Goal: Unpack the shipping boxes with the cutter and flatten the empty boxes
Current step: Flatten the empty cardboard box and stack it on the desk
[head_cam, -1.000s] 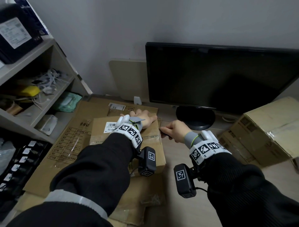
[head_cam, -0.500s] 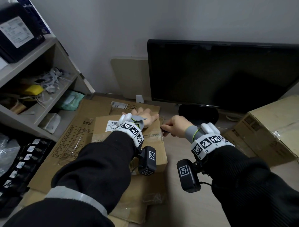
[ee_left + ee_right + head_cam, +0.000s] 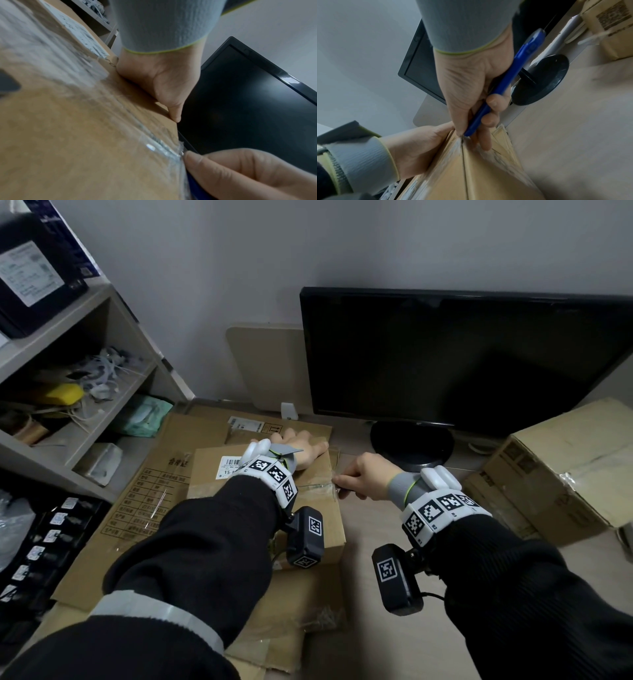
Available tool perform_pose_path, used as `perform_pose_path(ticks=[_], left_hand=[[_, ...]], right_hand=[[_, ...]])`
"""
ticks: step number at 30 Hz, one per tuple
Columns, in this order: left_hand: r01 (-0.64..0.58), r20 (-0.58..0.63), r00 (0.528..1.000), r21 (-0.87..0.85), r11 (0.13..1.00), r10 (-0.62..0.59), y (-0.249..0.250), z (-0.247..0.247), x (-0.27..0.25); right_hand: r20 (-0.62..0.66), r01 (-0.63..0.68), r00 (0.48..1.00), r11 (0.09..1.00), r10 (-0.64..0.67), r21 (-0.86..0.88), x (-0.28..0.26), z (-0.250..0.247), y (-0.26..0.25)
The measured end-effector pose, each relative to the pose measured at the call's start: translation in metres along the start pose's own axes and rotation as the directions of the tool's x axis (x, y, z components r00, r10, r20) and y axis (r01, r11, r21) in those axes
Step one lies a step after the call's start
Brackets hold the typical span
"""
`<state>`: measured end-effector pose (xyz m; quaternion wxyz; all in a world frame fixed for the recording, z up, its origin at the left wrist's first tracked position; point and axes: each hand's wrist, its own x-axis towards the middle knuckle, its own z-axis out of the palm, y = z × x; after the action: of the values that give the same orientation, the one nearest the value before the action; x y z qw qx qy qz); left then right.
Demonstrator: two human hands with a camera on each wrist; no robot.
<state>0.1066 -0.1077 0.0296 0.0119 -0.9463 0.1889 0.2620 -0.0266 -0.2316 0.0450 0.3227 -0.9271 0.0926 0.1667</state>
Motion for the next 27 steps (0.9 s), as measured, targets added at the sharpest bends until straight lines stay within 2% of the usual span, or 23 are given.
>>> perform_pose_path(ticks=[4, 9, 13, 19, 21, 23, 27], left_hand=[[-0.004, -0.007, 1.0, 0.007, 1.0, 0.004, 0.002, 0.0, -0.003], [-0.004, -0.022, 1.0, 0.0, 1.0, 0.004, 0.001, 0.001, -0.002], [-0.012, -0.037, 0.999, 0.001, 1.0, 0.012, 0.002, 0.003, -0.003], [-0.013, -0.034, 0.999, -0.04, 0.999, 0.012, 0.002, -0.001, -0.007], [-0.014, -0.026, 1.0, -0.074, 0.997, 0.012, 0.002, -0.002, -0.01], [-0.052, -0.052, 0.998, -0.154, 0.987, 0.045, -0.003, -0.002, -0.011], [-0.228, -0.218, 0.966, -0.45, 0.864, 0.141, -0.019, -0.001, -0.015]], right_hand=[[0.002, -0.006, 1.0, 1.0, 0.005, 0.028, -0.003, 0.002, 0.002], [0.161, -0.013, 0.987, 1.0, 0.01, 0.017, -0.013, -0.001, 0.001], [0.122, -0.013, 0.993, 0.997, 0.004, 0.074, -0.019, 0.005, 0.006], [0.197, -0.097, 0.979, 0.977, 0.059, 0.19, -0.024, 0.007, 0.006], [0.164, -0.167, 0.978, 0.949, 0.125, 0.269, -0.023, 0.001, 0.007], [0.071, -0.213, 0.977, 0.901, 0.201, 0.379, -0.023, -0.002, 0.008], [-0.117, -0.195, 0.943, 0.804, 0.31, 0.562, -0.023, -0.002, 0.004]])
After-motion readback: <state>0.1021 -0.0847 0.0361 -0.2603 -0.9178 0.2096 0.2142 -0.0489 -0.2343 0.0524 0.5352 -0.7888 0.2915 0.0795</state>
